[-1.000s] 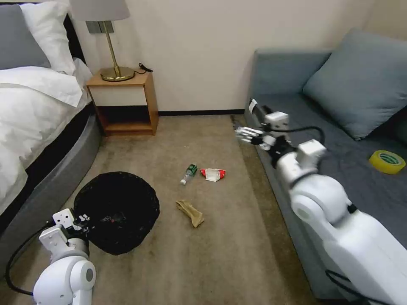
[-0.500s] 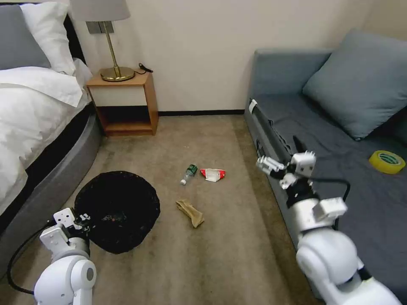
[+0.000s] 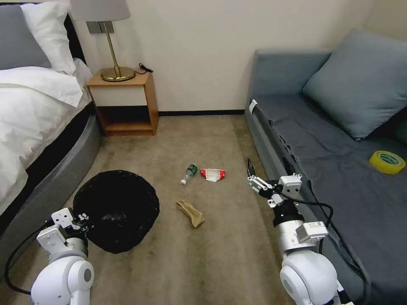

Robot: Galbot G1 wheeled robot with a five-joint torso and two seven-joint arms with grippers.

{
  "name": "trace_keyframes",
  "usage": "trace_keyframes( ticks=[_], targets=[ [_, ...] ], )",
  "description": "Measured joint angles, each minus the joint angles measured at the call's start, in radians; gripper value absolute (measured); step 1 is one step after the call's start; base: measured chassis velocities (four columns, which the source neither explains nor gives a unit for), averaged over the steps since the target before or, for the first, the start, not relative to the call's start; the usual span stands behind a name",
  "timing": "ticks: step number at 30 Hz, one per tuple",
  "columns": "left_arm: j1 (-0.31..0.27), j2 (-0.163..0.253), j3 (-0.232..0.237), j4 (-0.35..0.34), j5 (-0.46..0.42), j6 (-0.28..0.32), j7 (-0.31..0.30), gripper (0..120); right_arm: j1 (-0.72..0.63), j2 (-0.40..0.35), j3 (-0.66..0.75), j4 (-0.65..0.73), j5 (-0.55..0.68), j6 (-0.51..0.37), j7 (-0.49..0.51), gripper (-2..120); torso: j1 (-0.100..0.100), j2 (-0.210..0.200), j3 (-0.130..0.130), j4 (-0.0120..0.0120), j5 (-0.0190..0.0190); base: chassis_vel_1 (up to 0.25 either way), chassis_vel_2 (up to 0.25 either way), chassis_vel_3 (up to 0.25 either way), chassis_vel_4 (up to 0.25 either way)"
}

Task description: Pick up the trash bin, then pick up the garbage on the floor and place it into the trash bin.

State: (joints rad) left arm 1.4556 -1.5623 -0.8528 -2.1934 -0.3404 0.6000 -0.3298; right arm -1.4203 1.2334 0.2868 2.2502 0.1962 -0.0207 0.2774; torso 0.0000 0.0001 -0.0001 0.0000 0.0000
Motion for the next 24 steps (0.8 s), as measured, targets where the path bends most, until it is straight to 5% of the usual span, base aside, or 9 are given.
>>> trace_keyframes(
  ticks=[24],
  targets=[
    [-0.009,-0.006,-0.01,0.002,0.001,-0.002,0.0,2,0.03,-0.02,-0.025,-0.044,0.017,0.026,-0.018,100,0.0,0.0,0.0,0.0,0.0001,-0.011,0.013,0.015,-0.01]
  ],
)
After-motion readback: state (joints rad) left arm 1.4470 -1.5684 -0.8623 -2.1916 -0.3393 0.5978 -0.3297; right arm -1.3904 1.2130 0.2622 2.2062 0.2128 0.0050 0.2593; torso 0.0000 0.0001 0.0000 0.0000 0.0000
